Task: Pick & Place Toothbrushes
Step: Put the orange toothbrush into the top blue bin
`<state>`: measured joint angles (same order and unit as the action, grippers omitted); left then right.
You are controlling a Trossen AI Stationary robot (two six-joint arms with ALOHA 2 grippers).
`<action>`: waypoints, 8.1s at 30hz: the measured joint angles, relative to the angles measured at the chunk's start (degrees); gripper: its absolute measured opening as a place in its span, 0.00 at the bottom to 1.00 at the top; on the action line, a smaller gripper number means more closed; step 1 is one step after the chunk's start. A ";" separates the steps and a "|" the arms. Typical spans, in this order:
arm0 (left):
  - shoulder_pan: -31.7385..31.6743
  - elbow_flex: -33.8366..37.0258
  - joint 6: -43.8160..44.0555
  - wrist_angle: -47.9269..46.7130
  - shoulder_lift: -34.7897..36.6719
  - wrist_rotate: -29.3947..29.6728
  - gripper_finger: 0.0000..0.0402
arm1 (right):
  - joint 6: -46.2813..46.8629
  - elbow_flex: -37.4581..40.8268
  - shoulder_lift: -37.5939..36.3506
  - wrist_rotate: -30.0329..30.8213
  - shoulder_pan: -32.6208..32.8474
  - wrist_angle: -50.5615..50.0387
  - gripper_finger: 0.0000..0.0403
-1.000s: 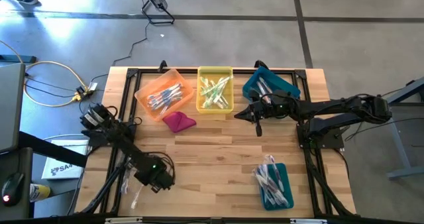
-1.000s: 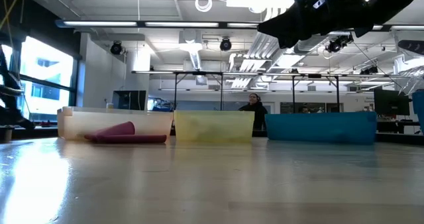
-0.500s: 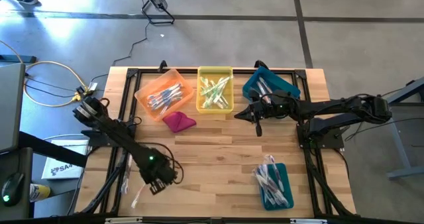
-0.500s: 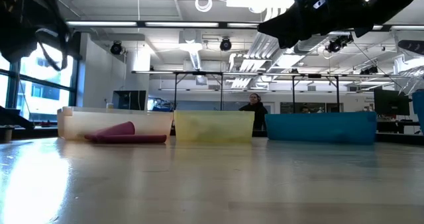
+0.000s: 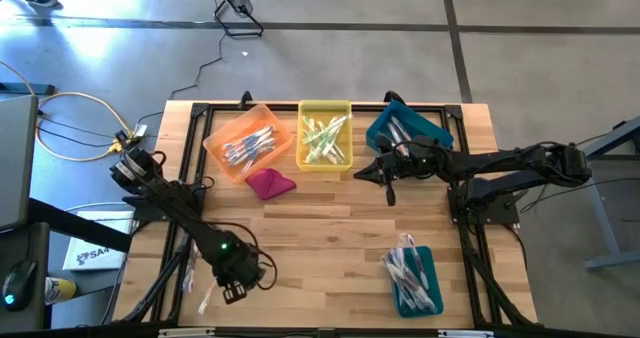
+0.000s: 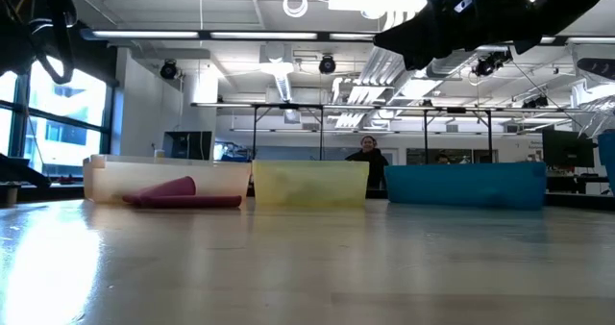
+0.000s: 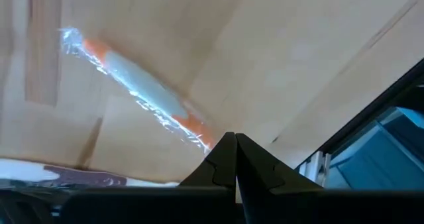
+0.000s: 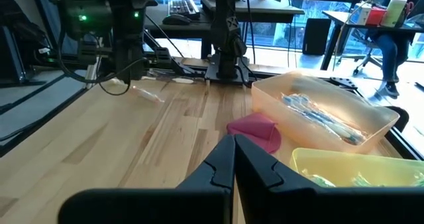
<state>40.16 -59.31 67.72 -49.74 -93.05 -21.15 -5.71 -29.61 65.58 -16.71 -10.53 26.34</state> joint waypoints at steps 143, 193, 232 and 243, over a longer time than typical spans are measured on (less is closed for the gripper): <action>-52.53 10.62 -84.21 42.01 27.31 17.05 0.01 | 2.96 0.02 0.39 7.95 0.03 10.80 0.01; -59.60 6.60 -82.61 66.94 13.30 1.26 0.01 | 2.30 -19.93 18.40 14.00 1.08 10.53 0.10; -70.49 6.60 -87.41 61.87 13.83 -2.01 0.50 | 13.22 -19.87 2.05 46.59 -5.35 -33.91 0.04; -73.31 6.60 -88.49 57.32 13.83 -5.09 0.50 | 20.51 -19.89 5.65 47.81 -16.64 -47.36 0.04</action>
<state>-33.15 -52.71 -20.77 7.59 -79.22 -26.24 14.80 -49.50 71.23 31.10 -27.17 -21.02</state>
